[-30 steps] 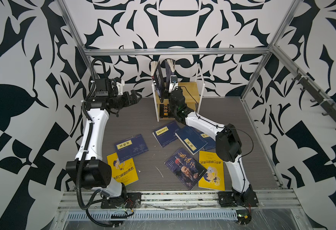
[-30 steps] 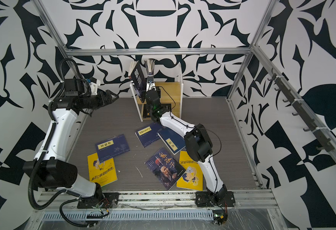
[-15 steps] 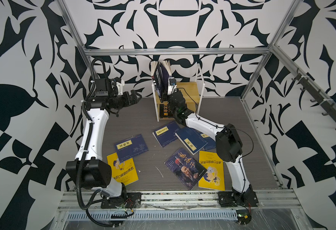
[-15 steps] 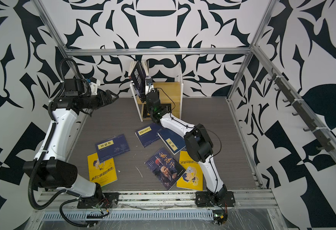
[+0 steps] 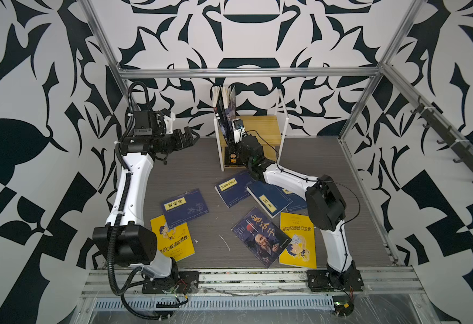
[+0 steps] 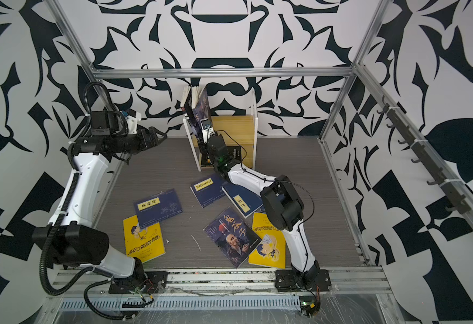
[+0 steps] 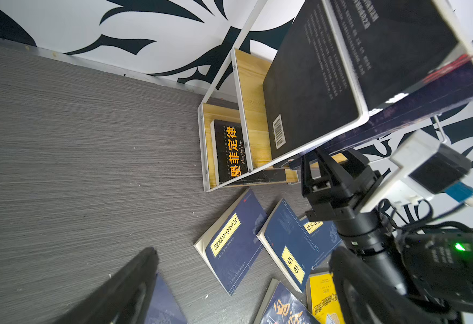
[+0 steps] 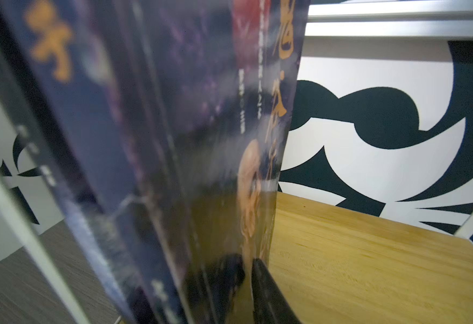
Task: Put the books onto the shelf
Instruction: 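Lower the purple book onto the shelf beside the black book with the right gripper, then push the book upright against the shelf with the right gripper while the left gripper approaches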
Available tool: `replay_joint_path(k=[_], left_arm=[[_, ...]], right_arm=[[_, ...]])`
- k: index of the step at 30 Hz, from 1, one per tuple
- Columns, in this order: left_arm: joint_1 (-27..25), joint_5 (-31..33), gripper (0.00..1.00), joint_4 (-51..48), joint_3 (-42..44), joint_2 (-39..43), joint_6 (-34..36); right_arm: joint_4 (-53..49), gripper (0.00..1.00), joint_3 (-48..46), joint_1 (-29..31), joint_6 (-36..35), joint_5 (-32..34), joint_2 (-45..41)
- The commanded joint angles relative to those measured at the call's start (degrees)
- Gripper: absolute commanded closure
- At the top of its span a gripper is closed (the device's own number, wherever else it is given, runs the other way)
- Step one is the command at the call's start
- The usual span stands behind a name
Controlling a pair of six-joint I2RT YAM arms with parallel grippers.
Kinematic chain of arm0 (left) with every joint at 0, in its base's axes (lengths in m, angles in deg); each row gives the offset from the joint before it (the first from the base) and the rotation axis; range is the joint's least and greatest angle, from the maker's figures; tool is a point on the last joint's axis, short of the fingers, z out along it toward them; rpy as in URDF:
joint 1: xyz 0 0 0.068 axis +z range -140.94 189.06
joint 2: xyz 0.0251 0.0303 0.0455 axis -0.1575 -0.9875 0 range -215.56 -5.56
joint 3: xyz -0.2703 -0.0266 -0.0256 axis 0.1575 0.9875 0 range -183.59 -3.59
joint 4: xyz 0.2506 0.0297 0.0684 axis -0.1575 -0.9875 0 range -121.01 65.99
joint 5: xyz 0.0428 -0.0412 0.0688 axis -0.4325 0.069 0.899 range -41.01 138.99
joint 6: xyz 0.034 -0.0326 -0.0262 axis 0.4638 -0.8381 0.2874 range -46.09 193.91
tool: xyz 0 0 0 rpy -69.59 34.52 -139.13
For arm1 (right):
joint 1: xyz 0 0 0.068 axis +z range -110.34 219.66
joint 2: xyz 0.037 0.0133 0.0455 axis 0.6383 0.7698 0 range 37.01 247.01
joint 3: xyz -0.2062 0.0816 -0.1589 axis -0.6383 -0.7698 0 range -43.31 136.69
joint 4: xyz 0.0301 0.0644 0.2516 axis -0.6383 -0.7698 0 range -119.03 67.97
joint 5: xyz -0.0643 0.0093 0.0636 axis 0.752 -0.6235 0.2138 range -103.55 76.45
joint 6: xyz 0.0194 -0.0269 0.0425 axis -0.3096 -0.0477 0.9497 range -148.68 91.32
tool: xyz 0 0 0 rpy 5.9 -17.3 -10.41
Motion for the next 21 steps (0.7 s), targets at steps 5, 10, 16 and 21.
replay_joint_path(k=[5, 10, 16, 21], left_arm=[[0.02, 0.27, 0.0, 0.41, 1.0, 0.9, 0.74], [0.03, 0.46, 0.0, 1.45, 2.89, 0.88, 0.94], [0.0, -0.35, 0.0, 1.79, 3.24, 0.32, 1.52], [-0.29, -5.89, 0.0, 1.88, 3.08, -0.26, 3.99]], right_arm=[[3.29, 0.39, -7.32, 1.84, -4.63, -5.78, -8.58], [4.91, 0.35, -16.27, 2.1, -2.79, -9.72, -14.81], [-1.13, 0.52, -20.47, -0.06, 2.09, -13.98, -21.17], [-5.77, 0.76, -19.7, -3.84, 5.88, -15.57, -22.74]])
